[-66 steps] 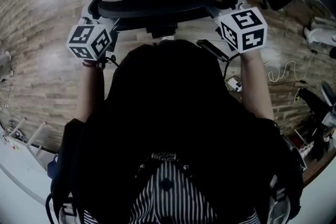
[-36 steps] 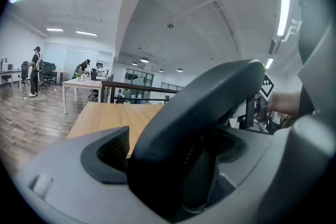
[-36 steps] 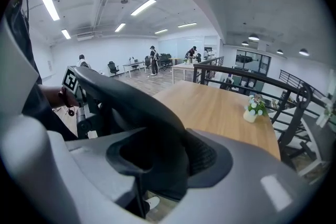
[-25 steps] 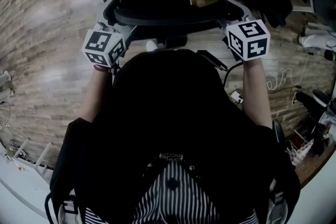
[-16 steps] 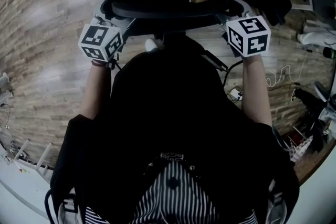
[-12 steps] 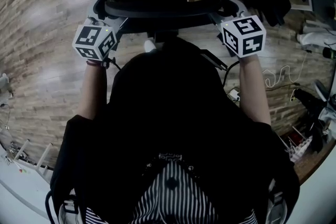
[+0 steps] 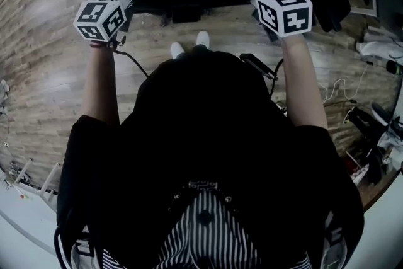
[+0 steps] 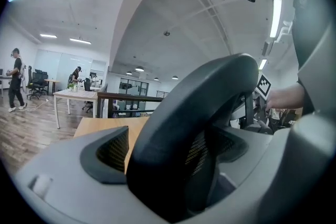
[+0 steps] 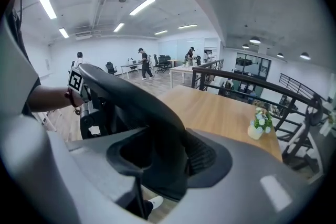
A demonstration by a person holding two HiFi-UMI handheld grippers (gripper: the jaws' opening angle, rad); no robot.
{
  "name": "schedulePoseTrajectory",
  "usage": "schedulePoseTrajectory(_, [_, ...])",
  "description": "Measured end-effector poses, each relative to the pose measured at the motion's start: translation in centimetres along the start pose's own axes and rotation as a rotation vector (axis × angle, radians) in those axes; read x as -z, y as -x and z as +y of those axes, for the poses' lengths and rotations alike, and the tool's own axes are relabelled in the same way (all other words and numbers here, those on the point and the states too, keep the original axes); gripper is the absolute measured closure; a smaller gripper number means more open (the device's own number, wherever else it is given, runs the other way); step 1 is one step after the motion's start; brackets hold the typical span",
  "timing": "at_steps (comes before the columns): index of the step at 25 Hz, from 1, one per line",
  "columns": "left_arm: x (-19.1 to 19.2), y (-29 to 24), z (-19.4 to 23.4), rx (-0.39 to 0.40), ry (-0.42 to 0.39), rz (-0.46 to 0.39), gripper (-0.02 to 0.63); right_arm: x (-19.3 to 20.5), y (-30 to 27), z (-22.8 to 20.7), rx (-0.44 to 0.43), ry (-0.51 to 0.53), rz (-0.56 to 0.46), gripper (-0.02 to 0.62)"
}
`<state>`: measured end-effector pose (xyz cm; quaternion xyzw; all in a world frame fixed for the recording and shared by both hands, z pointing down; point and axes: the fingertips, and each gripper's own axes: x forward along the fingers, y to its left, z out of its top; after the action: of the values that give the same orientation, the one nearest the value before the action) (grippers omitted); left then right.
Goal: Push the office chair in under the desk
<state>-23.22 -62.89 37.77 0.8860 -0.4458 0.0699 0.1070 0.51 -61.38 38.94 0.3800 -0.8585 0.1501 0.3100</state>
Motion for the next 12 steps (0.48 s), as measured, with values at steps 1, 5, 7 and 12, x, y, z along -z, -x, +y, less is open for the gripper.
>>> schedulePoseTrajectory(1, [-0.2, -0.6, 0.3, -0.004, -0.001, -0.002, 0.128, -0.4, -0.4, -0.6, 0.010, -0.003, -0.004, 0.399])
schedulePoseTrajectory(5, [-0.5, -1.3, 0.9, -0.026, -0.005, -0.020, 0.127, -1.1, -1.2, -1.5, 0.030, -0.003, -0.017, 0.399])
schedulePoseTrajectory(7, [-0.5, -1.2, 1.1, -0.033, -0.004, -0.021, 0.127, -1.2, -1.4, -1.6, 0.028, 0.003, -0.021, 0.399])
schedulePoseTrajectory(12, [-1.2, -0.5, 0.7, -0.068, -0.029, -0.004, 0.137, -1.8, -1.4, -1.6, 0.010, 0.004, -0.045, 0.397])
